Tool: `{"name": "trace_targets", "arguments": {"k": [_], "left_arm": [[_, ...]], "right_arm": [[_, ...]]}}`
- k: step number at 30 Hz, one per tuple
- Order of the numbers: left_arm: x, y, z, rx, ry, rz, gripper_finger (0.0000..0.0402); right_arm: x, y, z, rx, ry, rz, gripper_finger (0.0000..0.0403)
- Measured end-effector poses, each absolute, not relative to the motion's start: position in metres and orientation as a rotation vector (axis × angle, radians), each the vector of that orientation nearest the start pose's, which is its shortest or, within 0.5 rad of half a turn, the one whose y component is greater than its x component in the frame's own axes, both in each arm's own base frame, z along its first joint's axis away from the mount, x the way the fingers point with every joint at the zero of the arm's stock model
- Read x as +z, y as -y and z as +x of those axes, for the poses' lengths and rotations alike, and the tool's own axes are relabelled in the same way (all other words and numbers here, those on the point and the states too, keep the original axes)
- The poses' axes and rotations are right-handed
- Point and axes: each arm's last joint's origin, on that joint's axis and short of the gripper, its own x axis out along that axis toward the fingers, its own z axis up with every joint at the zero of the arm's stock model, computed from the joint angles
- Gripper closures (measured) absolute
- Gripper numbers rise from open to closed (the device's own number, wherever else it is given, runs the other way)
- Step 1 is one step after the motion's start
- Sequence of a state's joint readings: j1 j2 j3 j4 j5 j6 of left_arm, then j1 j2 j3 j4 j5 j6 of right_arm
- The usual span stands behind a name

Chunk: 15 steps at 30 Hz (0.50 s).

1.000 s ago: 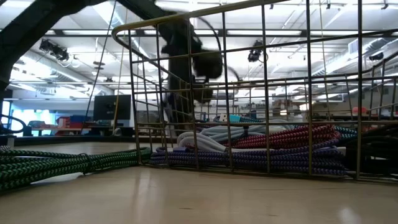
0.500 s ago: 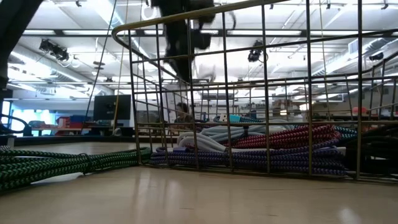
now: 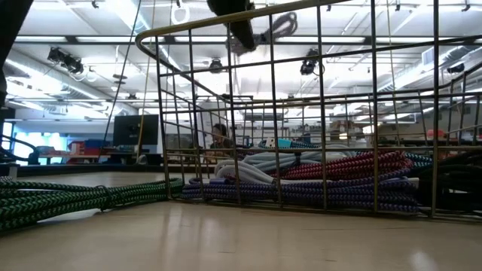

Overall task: Pick and place USB-C Cables
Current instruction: Put the purple charger cable into the wire basket

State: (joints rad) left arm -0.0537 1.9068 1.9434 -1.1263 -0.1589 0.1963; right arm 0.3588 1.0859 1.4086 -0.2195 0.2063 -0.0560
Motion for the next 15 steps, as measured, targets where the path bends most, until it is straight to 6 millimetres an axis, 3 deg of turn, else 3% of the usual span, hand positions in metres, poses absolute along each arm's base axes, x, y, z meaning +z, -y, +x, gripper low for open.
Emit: {"name": "trace_targets", "arguments": {"k": [8,15], "left_arm": [[0.333,0.055,0.393,-0.225,-1.077,0.463,0.0350],[0.329,0.068,0.396,-0.331,-1.013,0.510,0.0350]], "right_arm": [[0.482,-0.065,0.195,0.081,0.100,-0.015,0.0398],[0.481,-0.065,0.196,0.067,0.097,0.027,0.0398]]}}
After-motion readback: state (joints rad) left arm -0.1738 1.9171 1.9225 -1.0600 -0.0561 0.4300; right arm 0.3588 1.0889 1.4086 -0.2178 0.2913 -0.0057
